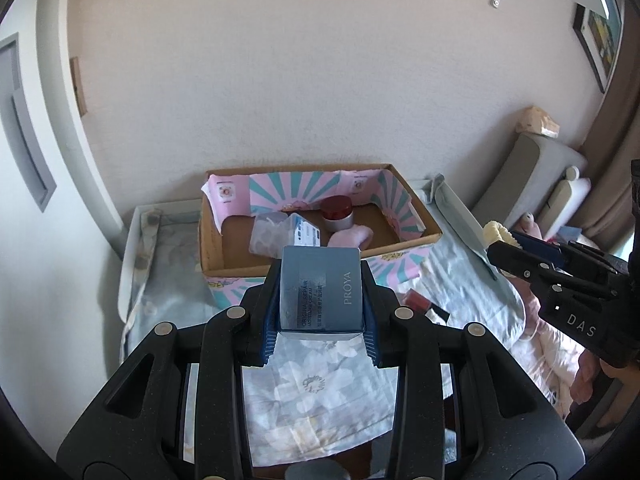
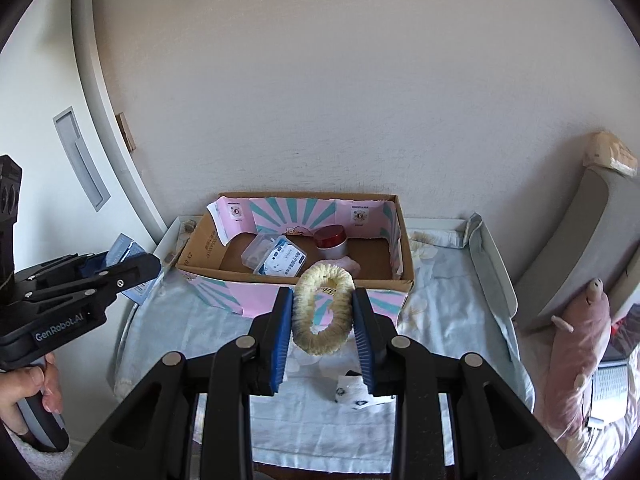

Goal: Organize objects
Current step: 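Lift the scrunchie and blue box and carry both over the cardboard box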

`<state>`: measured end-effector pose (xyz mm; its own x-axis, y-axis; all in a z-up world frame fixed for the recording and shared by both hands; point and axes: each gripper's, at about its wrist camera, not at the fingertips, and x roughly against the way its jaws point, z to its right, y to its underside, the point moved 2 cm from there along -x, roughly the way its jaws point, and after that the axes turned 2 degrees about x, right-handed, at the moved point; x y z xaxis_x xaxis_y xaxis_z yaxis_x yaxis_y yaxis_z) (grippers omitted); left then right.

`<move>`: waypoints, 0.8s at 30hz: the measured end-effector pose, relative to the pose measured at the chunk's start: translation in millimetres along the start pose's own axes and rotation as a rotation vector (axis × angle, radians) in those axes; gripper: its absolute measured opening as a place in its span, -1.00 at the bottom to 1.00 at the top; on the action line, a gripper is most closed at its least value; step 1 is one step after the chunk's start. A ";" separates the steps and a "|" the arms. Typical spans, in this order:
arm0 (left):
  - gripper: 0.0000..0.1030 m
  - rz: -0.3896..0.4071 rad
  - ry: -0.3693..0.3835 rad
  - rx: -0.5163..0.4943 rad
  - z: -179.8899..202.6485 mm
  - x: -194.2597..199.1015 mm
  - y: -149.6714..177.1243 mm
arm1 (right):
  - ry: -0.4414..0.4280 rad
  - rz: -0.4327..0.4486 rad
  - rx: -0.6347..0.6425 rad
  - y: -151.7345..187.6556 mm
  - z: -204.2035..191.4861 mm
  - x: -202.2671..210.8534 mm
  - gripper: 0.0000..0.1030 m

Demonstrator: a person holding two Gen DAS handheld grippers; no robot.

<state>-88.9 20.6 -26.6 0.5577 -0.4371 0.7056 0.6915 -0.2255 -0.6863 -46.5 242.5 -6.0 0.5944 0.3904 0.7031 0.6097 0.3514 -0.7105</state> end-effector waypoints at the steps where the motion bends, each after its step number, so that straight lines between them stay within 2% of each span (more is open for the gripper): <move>1: -0.40 -0.003 0.005 -0.004 -1.8 -0.5 0.2 | 0.003 -0.001 -0.008 0.6 -1.5 0.1 -0.47; 7: -0.40 0.004 0.030 -0.004 -11.0 -1.4 -6.1 | 0.022 -0.008 -0.015 -1.7 -8.6 0.1 -0.47; 15: -0.40 0.012 0.025 0.006 -16.4 -11.1 -21.1 | 0.023 -0.006 -0.007 -19.5 -5.9 -14.3 -0.47; 24: -0.40 -0.006 0.012 0.029 -25.6 -40.4 -54.2 | 0.020 -0.042 0.014 -54.6 13.2 -54.3 -0.47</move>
<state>-160.7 28.2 -22.4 0.5482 -0.4460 0.7075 0.7081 -0.2027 -0.6764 -119.0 213.3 -5.8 0.5787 0.3578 0.7329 0.6272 0.3792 -0.6804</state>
